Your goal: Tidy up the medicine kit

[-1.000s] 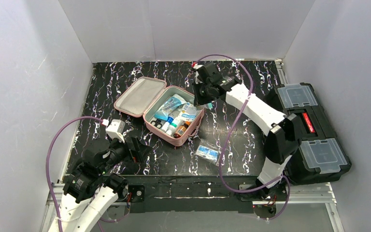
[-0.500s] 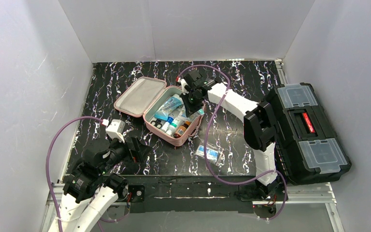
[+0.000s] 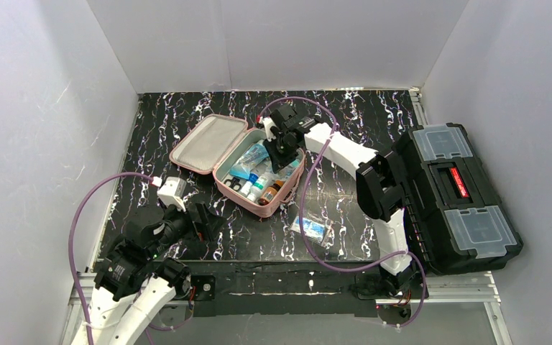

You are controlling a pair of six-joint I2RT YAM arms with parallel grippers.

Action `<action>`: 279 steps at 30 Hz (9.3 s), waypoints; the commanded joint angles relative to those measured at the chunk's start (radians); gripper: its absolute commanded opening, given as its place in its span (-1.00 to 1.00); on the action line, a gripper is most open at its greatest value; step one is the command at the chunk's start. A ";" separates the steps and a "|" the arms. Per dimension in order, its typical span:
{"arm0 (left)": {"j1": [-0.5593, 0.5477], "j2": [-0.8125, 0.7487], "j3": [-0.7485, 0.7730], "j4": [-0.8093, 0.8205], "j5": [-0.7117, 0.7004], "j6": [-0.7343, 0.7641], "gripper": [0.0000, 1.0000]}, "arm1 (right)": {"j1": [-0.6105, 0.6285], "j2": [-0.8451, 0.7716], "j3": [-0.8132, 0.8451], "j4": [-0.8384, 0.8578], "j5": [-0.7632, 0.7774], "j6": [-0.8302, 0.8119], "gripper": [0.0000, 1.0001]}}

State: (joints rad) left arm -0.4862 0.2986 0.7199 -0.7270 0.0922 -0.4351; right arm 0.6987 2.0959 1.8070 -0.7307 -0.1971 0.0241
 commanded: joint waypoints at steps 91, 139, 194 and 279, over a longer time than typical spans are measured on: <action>0.006 0.002 0.002 -0.006 0.008 -0.001 0.99 | -0.113 0.002 0.085 0.032 0.376 0.223 -0.97; 0.006 0.073 0.009 -0.012 -0.014 -0.003 0.99 | -0.059 -0.709 -0.758 0.593 -0.028 0.705 0.36; 0.006 0.056 0.008 -0.019 -0.020 -0.008 0.99 | -0.064 -0.497 -0.796 0.541 0.422 1.037 -0.59; 0.006 0.097 0.010 -0.016 -0.007 -0.008 0.99 | -0.083 -0.951 -1.373 0.380 0.211 0.775 -0.03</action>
State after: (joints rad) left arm -0.4862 0.3865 0.7200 -0.7392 0.0753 -0.4465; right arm 0.5888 1.1004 0.4282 -0.2427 -0.1113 0.8268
